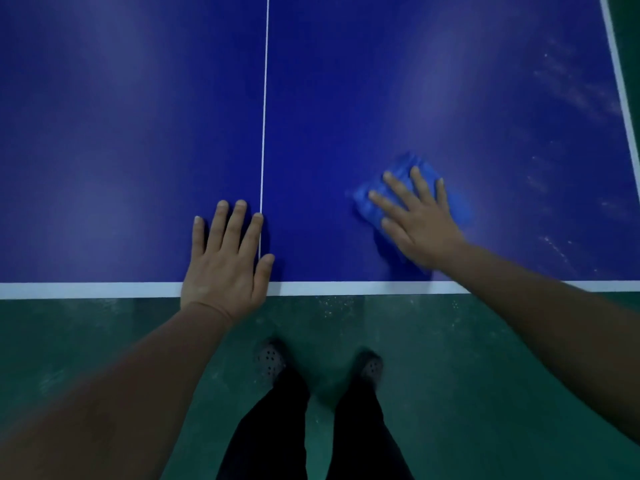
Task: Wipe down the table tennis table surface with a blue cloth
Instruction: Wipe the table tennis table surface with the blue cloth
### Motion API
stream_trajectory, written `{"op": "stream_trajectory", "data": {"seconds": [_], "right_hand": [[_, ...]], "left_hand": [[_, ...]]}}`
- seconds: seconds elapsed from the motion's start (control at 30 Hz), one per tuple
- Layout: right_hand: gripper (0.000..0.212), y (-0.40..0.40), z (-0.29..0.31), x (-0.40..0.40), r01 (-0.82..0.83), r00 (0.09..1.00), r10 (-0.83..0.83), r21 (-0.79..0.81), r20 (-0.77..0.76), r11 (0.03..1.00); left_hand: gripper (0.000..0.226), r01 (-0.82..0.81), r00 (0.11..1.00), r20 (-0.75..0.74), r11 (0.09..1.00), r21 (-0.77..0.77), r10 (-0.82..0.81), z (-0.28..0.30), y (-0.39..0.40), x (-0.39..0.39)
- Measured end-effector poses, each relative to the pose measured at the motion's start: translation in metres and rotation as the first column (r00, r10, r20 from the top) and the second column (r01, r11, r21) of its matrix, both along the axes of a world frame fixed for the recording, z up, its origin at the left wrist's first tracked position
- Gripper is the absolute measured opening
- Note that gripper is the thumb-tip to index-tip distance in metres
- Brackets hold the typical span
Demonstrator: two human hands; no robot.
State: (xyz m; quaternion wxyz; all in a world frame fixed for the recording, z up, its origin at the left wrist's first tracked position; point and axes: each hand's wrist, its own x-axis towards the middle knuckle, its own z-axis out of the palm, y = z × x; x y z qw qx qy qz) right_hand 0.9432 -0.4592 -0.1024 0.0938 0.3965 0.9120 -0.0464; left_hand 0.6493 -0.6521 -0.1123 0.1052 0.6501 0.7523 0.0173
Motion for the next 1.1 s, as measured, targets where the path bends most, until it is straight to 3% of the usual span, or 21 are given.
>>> {"op": "stream_trajectory", "data": {"seconds": [0.1, 0.13, 0.2, 0.27, 0.33, 0.4, 0.47, 0.53, 0.57, 0.63, 0.73, 0.83, 0.93, 1.0, 1.07, 1.1], "right_hand": [[0.055, -0.008, 0.004, -0.068, 0.351, 0.936, -0.350, 0.007, -0.039, 0.936], [0.055, -0.025, 0.005, -0.089, 0.344, 0.938, -0.343, -0.001, -0.043, 0.939], [0.055, -0.070, 0.001, -0.105, 0.128, 0.989, -0.130, -0.034, -0.069, 0.991], [0.054, -0.099, -0.003, -0.073, -0.018, 0.998, 0.016, -0.034, -0.061, 0.999], [0.054, -0.087, -0.005, -0.016, 0.137, 0.990, -0.137, -0.007, -0.038, 0.991], [0.056, -0.061, -0.001, 0.049, 0.471, 0.882, -0.471, 0.017, 0.003, 0.882], [0.055, -0.043, 0.010, 0.096, 0.746, 0.666, -0.745, -0.041, 0.031, 0.665], [0.055, -0.038, 0.016, 0.097, 0.866, 0.498, -0.867, -0.065, 0.011, 0.496], [0.055, -0.040, 0.016, 0.081, 0.878, 0.477, -0.879, -0.046, 0.005, 0.476], [0.056, -0.049, 0.013, 0.036, 0.813, 0.581, -0.814, -0.037, 0.003, 0.581], [0.056, -0.077, 0.010, -0.019, 0.467, 0.884, -0.468, -0.075, 0.007, 0.881], [0.061, -0.072, 0.014, 0.013, 0.301, 0.954, -0.298, -0.101, 0.042, 0.948], [0.062, -0.041, 0.012, 0.109, 0.514, 0.856, -0.511, -0.017, 0.077, 0.858], [0.056, -0.023, 0.013, 0.165, 0.718, 0.696, -0.717, -0.022, 0.042, 0.696], [0.056, -0.015, 0.012, 0.178, 0.833, 0.551, -0.834, -0.049, 0.012, 0.550], [0.056, -0.015, 0.011, 0.167, 0.844, 0.535, -0.845, -0.041, 0.000, 0.535]], "left_hand": [[0.070, -0.005, 1.000, 0.009, 1.000, 0.005, 0.005, 0.000, 0.000, 0.000], [0.070, -0.007, 1.000, 0.012, 1.000, 0.009, 0.007, 0.000, 0.000, 0.000], [0.069, -0.012, 1.000, 0.014, 1.000, 0.019, 0.012, -0.001, 0.000, 0.000], [0.068, -0.014, 1.000, 0.009, 1.000, 0.025, 0.014, -0.001, 0.000, 0.001], [0.069, -0.016, 1.000, -0.002, 1.000, 0.020, 0.016, -0.001, 0.000, 0.001], [0.070, -0.020, 1.000, -0.009, 0.999, 0.024, 0.020, 0.000, 0.000, 0.002], [0.071, -0.025, 0.999, -0.022, 0.999, 0.027, 0.026, 0.000, 0.001, 0.002], [0.072, -0.024, 0.999, -0.034, 0.999, 0.024, 0.025, 0.000, 0.001, 0.003], [0.072, -0.026, 0.999, -0.035, 0.999, 0.025, 0.027, 0.001, 0.000, 0.003], [0.072, -0.035, 0.999, -0.041, 0.999, 0.017, 0.035, 0.002, 0.001, 0.004], [0.073, -0.109, 0.993, -0.035, 0.994, 0.007, 0.109, 0.004, -0.001, 0.009], [0.073, -0.168, 0.986, 0.014, 0.985, 0.036, 0.168, 0.011, -0.003, 0.029], [0.071, -0.100, 0.995, 0.023, 0.993, 0.058, 0.099, 0.015, 0.004, 0.067], [0.069, -0.076, 0.997, 0.032, 0.996, 0.049, 0.075, 0.015, 0.013, 0.102], [0.069, -0.051, 0.997, 0.068, 0.997, 0.058, 0.047, 0.014, 0.024, 0.144], [0.068, -0.034, 0.996, 0.088, 0.997, 0.070, 0.028, 0.013, 0.030, 0.166]]}}
